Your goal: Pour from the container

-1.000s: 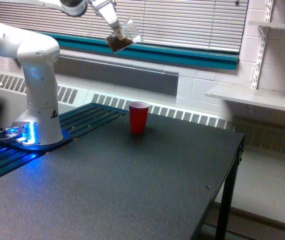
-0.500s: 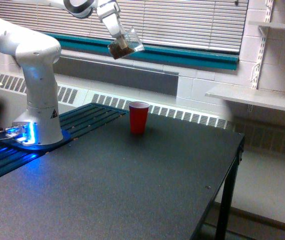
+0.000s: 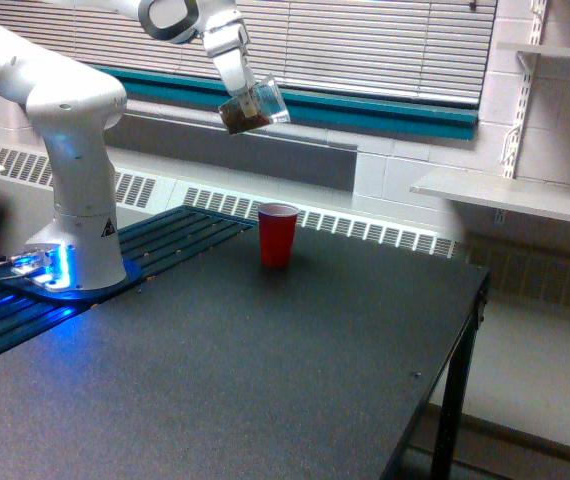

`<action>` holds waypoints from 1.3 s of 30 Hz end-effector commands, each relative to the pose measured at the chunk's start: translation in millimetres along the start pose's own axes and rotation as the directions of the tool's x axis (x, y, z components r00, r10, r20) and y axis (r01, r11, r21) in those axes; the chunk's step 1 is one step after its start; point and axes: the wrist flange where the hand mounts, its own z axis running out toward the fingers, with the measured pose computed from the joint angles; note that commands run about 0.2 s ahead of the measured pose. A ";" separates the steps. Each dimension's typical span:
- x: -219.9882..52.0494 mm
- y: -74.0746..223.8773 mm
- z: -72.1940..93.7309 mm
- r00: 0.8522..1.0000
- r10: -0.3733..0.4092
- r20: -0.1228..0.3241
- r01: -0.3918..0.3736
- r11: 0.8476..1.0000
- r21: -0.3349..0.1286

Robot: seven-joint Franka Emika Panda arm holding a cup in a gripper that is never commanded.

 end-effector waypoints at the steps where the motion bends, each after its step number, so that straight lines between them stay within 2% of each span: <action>1: -8.9 8.6 18.5 0.998 -0.038 0.046 0.040 0.999 -0.037; 17: -21.2 10.2 32.2 0.992 0.025 0.122 -0.017 0.997 -0.073; 39: -27.9 12.6 56.2 0.974 0.026 0.226 -0.001 0.994 -0.112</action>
